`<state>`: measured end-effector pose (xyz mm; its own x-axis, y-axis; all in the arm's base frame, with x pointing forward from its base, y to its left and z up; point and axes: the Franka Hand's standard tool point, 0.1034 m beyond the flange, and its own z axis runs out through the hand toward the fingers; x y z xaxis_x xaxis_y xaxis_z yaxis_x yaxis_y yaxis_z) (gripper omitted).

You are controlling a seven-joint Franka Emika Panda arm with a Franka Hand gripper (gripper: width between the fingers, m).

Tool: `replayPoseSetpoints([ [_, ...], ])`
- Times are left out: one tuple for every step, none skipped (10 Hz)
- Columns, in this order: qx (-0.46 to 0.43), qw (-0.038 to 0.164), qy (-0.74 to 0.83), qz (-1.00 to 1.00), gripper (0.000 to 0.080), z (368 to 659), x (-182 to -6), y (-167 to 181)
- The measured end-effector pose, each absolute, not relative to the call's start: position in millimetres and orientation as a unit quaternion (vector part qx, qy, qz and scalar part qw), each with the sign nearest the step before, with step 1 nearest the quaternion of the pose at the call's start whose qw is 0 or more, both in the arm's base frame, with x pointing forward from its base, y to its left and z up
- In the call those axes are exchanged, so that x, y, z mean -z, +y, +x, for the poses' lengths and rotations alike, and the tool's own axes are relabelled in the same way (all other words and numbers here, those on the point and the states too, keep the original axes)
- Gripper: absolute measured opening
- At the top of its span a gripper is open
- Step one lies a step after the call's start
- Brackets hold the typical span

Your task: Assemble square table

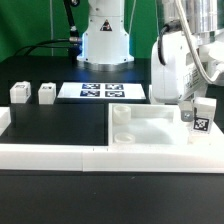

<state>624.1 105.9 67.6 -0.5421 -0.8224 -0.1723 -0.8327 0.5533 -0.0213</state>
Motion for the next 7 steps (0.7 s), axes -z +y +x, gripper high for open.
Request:
replayPoseSetpoints([
  [-0.03,0.08,0.878,-0.472,0.0303,624.0,-67.6,105.8],
  [-0.03,0.08,0.877,-0.473,0.0303,623.7,-67.6,105.8],
  [-0.028,0.079,0.879,-0.469,0.0303,623.5,-67.7,105.9],
  [-0.026,0.079,0.869,-0.488,0.0303,623.4,-67.5,105.6],
  [-0.026,0.079,0.868,-0.49,0.0386,623.2,-66.9,105.6],
  [-0.026,0.079,0.868,-0.49,0.0522,623.1,-66.7,105.6],
  [-0.025,0.078,0.867,-0.492,0.0522,623.1,-66.5,105.5],
])
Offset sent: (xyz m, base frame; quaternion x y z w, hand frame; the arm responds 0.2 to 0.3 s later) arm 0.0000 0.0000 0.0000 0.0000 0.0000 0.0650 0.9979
